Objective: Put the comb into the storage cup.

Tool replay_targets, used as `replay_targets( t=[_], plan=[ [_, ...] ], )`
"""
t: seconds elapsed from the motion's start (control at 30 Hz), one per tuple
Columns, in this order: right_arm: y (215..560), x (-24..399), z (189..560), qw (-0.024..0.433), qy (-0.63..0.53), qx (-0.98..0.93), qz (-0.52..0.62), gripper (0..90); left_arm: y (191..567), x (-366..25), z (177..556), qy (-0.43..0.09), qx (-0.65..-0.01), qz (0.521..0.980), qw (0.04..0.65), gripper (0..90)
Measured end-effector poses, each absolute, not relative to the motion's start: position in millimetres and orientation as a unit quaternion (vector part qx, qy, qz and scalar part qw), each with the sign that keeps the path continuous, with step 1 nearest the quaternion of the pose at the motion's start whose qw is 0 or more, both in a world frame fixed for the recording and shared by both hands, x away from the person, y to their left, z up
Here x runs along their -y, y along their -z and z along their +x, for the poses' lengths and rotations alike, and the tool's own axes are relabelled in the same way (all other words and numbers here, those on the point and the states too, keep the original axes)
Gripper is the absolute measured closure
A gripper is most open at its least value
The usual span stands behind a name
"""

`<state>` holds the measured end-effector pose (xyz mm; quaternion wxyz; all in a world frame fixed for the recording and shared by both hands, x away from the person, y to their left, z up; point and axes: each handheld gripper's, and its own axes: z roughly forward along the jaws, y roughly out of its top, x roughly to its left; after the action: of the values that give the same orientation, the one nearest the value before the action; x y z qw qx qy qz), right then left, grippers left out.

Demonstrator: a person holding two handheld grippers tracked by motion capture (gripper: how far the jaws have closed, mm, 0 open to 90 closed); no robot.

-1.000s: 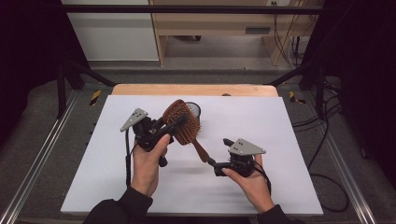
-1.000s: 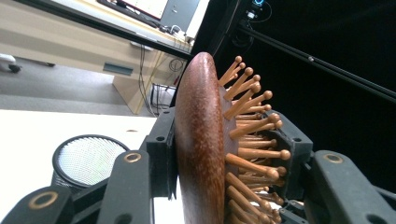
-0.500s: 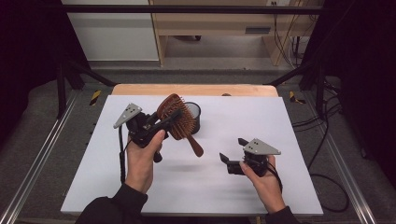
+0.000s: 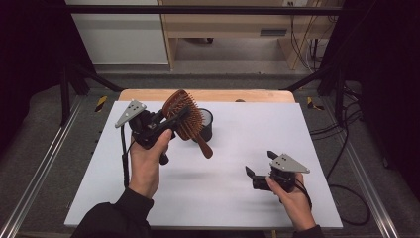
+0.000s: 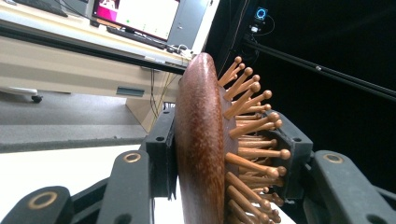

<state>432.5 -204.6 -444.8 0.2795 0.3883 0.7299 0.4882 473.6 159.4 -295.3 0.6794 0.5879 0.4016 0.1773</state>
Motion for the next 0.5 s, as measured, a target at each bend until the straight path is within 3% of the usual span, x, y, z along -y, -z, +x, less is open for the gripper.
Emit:
replay_targets(
  t=[0.5],
  plan=[
    [446.6, 221.2, 420.0, 0.268, -0.481, -0.729, 0.406, 5.1, 265.0, -163.8, 489.5, -0.202, -0.398, 0.577, 0.684, 51.3]
  ],
)
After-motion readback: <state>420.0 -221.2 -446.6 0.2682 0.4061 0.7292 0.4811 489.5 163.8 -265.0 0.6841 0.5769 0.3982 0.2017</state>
